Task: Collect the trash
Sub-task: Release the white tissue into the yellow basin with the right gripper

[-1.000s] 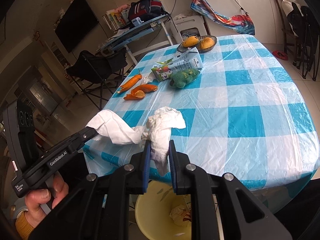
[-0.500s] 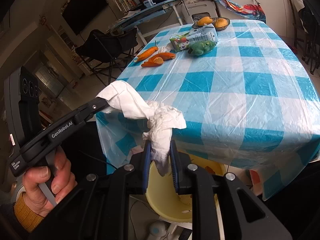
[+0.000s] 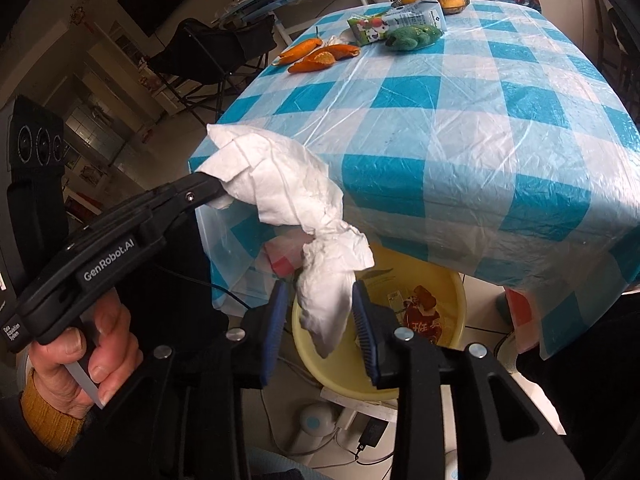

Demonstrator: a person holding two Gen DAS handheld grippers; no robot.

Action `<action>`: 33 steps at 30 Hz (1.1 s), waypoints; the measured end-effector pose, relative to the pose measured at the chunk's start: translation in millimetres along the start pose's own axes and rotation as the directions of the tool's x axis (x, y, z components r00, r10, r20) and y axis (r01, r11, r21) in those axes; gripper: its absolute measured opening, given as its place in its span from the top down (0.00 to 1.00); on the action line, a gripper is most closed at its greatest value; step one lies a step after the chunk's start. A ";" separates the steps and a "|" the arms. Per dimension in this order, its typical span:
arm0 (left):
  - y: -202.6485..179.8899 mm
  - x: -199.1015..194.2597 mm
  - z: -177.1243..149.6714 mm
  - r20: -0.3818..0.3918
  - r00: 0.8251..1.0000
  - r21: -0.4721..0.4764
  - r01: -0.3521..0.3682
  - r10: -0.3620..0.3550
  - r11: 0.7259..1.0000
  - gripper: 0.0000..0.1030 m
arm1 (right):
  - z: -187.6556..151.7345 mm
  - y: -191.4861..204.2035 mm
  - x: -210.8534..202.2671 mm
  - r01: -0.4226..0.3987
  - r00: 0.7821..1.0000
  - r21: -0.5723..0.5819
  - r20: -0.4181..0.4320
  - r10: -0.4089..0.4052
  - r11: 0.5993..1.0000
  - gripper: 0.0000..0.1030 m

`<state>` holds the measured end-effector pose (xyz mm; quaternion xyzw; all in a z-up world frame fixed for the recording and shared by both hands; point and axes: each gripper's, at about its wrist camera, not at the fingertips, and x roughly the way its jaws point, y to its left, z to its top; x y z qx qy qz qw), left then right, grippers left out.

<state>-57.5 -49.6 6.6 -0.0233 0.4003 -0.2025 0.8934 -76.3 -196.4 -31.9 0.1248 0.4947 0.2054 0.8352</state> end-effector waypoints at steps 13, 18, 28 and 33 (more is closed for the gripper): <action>-11.0 15.8 -13.9 -0.123 0.992 0.051 0.020 -0.014 0.998 0.91 | 6.2 -18.3 -26.3 0.021 0.989 0.093 0.142 -0.034 0.995 0.53; -9.6 20.2 -17.4 -0.145 0.989 0.052 -0.029 0.036 0.998 0.45 | 7.8 -21.5 -28.9 0.023 0.986 0.108 0.162 -0.040 0.994 0.52; -3.3 18.6 -16.0 -0.143 0.986 0.044 -0.075 0.081 0.996 0.34 | 8.7 -21.5 -31.2 0.026 0.984 0.106 0.171 -0.044 0.994 0.49; -2.5 13.4 -13.4 -0.113 0.990 0.038 -0.082 0.086 0.996 0.33 | 7.7 -19.6 -32.1 0.026 0.983 0.099 0.178 -0.044 0.995 0.49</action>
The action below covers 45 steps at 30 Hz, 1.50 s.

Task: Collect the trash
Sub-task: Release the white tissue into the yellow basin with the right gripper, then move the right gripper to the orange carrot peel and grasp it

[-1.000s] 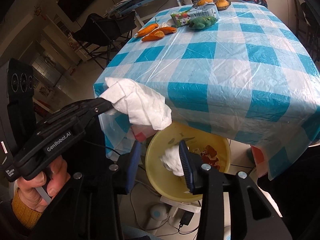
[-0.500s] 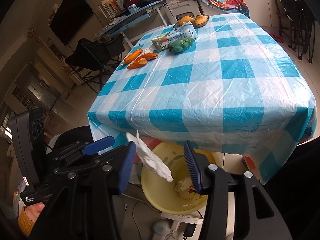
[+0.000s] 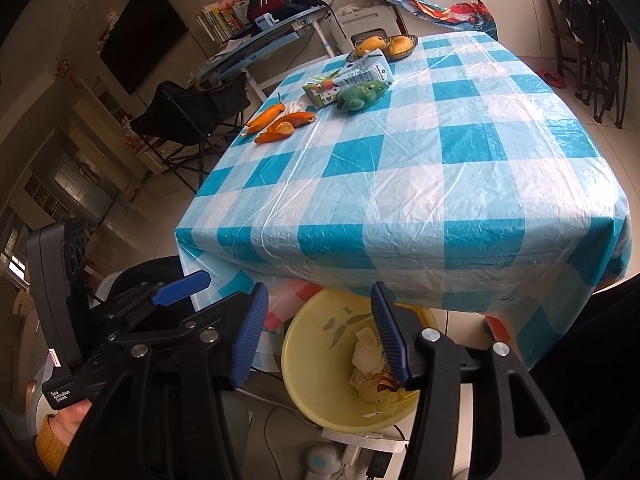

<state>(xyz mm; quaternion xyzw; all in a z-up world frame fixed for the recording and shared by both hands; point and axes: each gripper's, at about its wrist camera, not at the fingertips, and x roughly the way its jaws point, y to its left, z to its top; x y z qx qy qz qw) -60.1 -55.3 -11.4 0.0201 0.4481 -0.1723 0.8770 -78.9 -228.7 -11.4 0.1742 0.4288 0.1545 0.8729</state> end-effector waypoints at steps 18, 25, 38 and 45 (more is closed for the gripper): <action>51.4 -25.3 37.8 0.222 0.968 -0.237 -0.063 0.117 0.969 0.27 | 39.8 34.0 27.3 -0.014 1.000 -0.148 0.022 0.017 0.989 0.48; 73.0 -26.9 54.6 0.282 0.944 -0.326 -0.075 0.173 0.942 0.27 | 92.1 61.8 66.4 -0.017 0.998 -0.275 0.049 0.032 0.961 0.47; 110.1 -20.1 61.1 0.314 0.921 -0.454 -0.067 0.230 0.889 0.26 | 148.4 100.0 158.2 0.001 0.999 -0.520 -0.040 -0.025 0.854 0.48; 113.4 -11.9 65.0 0.305 0.927 -0.457 -0.059 0.219 0.887 0.26 | 152.1 104.4 189.1 0.039 0.992 -0.611 -0.071 -0.104 0.791 0.48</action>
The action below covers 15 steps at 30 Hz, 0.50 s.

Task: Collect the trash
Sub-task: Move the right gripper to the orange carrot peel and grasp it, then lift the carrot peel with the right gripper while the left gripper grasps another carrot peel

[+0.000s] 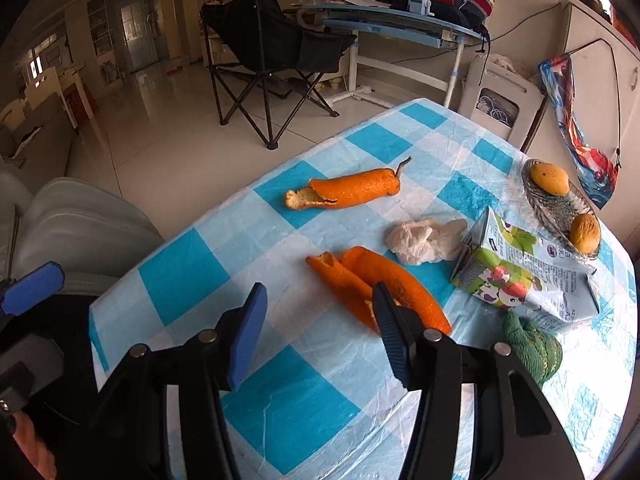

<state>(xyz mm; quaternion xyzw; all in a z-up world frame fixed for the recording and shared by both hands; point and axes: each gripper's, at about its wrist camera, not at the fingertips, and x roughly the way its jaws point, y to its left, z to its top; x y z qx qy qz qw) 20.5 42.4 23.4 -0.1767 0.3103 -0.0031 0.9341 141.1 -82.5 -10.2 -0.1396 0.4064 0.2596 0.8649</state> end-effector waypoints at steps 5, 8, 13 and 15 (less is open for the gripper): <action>-1.8 6.7 0.2 -0.011 1.000 0.004 0.000 0.000 1.000 0.26 | 4.6 -6.0 13.4 0.026 0.999 -0.009 -0.026 -0.026 1.000 0.51; -1.4 12.8 2.7 -0.025 1.000 0.003 0.000 0.000 1.000 0.26 | 1.8 -9.9 8.1 0.036 0.999 0.001 -0.022 -0.036 0.999 0.75; -11.1 33.9 9.2 -0.082 0.997 0.039 0.020 -0.017 0.999 0.26 | -19.7 -18.3 -17.2 0.017 0.999 0.026 -0.029 -0.017 1.000 0.84; -21.1 46.7 12.8 -0.102 0.995 0.072 0.029 -0.022 0.997 0.26 | -36.0 -26.7 -35.1 0.003 0.999 0.070 -0.033 -0.001 0.998 0.84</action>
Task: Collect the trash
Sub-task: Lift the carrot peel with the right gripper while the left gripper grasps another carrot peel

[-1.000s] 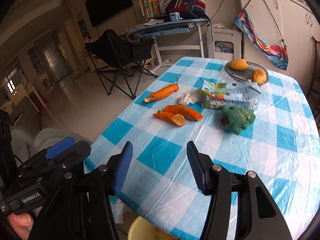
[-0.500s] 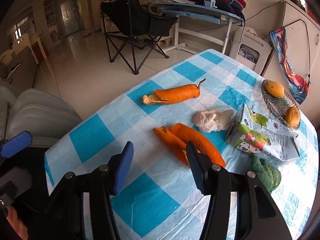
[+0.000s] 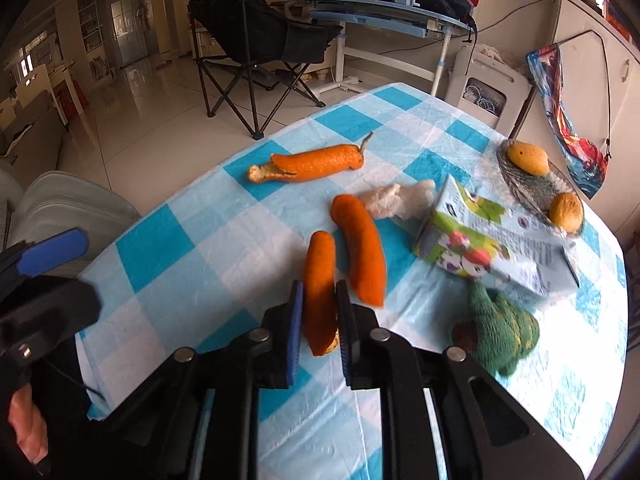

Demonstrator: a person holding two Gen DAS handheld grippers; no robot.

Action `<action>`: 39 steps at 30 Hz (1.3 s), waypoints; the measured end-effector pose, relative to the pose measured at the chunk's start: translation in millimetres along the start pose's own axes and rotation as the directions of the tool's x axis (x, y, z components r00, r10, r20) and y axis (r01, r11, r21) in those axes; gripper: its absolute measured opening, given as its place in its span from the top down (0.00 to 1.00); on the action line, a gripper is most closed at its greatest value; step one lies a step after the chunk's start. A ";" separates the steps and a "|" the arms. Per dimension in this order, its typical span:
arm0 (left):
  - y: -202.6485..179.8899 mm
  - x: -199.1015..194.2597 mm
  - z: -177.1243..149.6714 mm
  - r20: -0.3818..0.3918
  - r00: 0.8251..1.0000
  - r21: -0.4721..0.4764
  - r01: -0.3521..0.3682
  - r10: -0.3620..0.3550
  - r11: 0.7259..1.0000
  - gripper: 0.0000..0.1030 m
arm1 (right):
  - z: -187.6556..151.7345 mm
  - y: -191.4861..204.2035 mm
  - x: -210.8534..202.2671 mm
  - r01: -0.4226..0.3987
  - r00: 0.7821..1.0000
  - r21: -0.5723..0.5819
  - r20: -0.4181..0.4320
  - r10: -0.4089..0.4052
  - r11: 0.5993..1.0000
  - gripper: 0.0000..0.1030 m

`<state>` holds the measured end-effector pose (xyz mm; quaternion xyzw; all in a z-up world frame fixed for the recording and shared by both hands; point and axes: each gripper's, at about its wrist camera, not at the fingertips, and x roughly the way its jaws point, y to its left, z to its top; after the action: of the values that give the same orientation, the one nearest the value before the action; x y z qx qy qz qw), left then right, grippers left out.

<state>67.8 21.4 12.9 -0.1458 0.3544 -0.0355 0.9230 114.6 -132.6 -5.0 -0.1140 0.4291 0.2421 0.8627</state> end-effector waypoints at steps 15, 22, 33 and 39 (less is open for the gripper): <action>-91.0 109.9 34.7 -0.076 0.993 0.111 -0.087 0.095 0.990 0.27 | -76.7 -58.5 -42.3 -0.096 0.995 0.322 -0.006 0.103 0.942 0.84; -92.9 130.8 35.4 -0.144 0.984 0.112 -0.091 0.107 0.989 0.75 | -77.6 -61.4 -38.0 -0.142 0.989 0.344 0.009 0.148 0.928 0.82; -74.0 66.6 2.5 -0.125 0.991 0.123 0.057 -0.042 0.991 0.87 | -84.2 -60.7 -45.5 -0.159 0.987 0.359 0.047 0.152 0.920 0.82; -72.3 22.9 -17.8 -0.110 0.992 0.133 0.078 -0.064 0.988 0.87 | -89.2 -60.3 -71.3 -0.216 0.975 0.409 0.140 0.173 0.886 0.82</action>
<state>75.8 -55.9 6.9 -0.0925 0.3941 -0.1002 0.9089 47.9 -243.2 -3.0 0.1310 0.4372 0.2344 0.8584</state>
